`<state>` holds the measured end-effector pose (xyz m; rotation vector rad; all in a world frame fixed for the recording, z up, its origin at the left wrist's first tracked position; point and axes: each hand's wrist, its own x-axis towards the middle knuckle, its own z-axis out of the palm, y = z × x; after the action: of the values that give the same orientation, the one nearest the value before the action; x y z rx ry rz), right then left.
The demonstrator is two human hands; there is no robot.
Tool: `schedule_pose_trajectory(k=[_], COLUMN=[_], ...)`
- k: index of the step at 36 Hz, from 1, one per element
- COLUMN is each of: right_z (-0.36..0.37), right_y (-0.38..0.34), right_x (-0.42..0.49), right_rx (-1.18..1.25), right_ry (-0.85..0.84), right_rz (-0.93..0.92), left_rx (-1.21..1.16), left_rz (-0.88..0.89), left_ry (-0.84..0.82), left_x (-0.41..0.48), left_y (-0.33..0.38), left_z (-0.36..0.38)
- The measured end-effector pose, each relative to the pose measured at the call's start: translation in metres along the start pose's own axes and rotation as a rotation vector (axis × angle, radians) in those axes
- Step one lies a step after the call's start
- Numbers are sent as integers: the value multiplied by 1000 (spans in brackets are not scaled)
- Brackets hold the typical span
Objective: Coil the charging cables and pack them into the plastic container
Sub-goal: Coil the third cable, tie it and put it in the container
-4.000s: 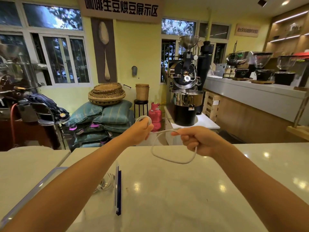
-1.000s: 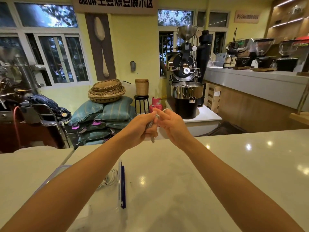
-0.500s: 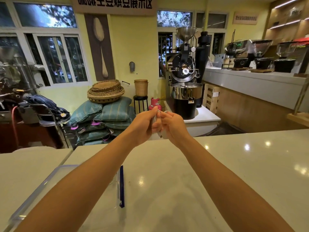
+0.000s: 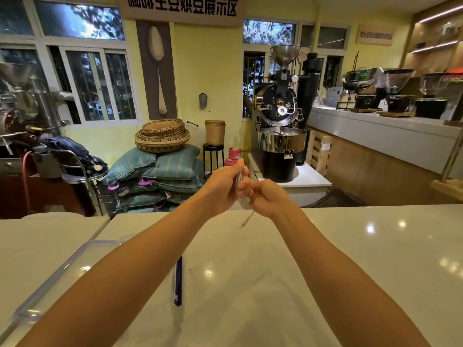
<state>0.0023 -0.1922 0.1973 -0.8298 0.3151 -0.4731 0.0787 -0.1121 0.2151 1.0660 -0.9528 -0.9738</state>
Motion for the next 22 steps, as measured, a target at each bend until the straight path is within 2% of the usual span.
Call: schedule_pose_trajectory(k=[11, 17, 22], right_z=[5, 2, 3], right_y=[-8, -13, -13], right_x=[-4, -6, -5], right_rx=[90, -185, -474], right_ry=[20, -38, -30], right_rz=[54, 49, -82], left_rx=[94, 187, 218], left_rz=[-4, -19, -24], left_ry=[-24, -61, -76], left_x=[-4, -9, -13], left_y=[3, 3, 6], left_z=[4, -1, -2])
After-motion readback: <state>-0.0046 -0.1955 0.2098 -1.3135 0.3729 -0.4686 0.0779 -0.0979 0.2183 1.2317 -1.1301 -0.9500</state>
